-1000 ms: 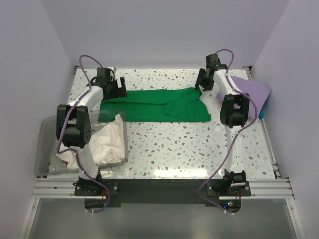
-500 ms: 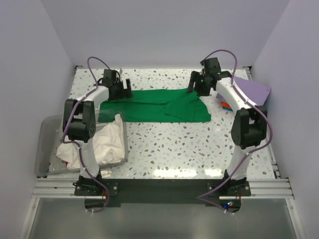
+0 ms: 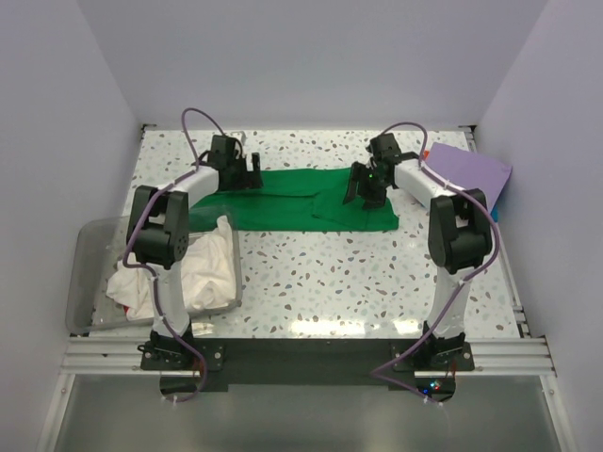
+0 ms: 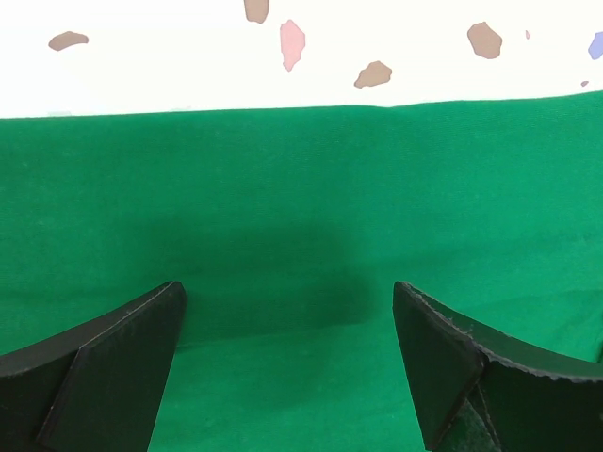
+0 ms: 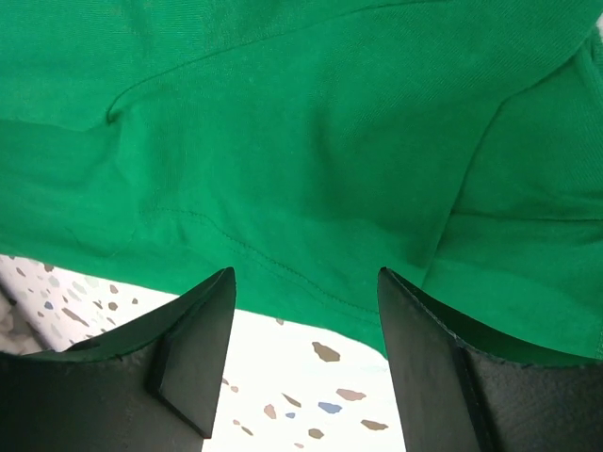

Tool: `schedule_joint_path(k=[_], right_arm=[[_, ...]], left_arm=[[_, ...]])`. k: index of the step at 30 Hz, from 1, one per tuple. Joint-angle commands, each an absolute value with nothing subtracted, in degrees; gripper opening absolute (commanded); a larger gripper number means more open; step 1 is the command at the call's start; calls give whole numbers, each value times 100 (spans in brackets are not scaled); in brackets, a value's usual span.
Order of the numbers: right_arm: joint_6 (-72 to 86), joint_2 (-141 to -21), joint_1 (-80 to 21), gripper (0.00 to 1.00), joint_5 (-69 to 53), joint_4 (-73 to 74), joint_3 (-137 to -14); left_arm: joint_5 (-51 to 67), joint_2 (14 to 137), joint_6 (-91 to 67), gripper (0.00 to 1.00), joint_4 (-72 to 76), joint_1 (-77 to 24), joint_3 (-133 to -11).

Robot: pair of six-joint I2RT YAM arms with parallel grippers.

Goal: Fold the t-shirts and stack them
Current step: Fold the tshirt

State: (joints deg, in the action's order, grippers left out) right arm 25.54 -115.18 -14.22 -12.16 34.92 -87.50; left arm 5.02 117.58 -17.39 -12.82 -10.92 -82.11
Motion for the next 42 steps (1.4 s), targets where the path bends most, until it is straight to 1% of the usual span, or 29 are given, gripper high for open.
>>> schedule_joint_path(k=[1, 7, 12, 16, 22, 28, 33, 37, 42], right_arm=[[2593, -11663, -1406, 65, -1204, 3340, -8719], [2575, -12111, -1415, 65, -783, 3700, -8894], [2707, -12638, -1398, 65, 156, 4367, -9500], [2760, -13112, -1301, 65, 430, 4710, -9984], [2760, -13464, -985, 65, 580, 4869, -10555], [2549, -14035, -668, 65, 659, 5220, -11564], [2268, -14562, -615, 65, 659, 5528, -12338], [2197, -14932, -615, 65, 598, 5757, -13093], [2329, -15161, -615, 65, 422, 5801, -13456]], left_arm=[[430, 11663, -1766, 96, -976, -1046, -8174], [554, 11742, -1854, 96, -967, -1195, -8033], [668, 11812, -1986, 96, -1098, -1362, -7981], [773, 11778, -2171, 96, -1125, -1581, -7858], [966, 11506, -2733, 96, -1055, -1942, -7612], [1020, 11128, -3172, 96, -993, -2232, -7269], [984, 10802, -3409, 96, -1020, -2460, -6900], [1090, 10337, -3638, 96, -888, -2715, -6312], [1090, 9950, -3805, 96, -993, -3093, -5907]])
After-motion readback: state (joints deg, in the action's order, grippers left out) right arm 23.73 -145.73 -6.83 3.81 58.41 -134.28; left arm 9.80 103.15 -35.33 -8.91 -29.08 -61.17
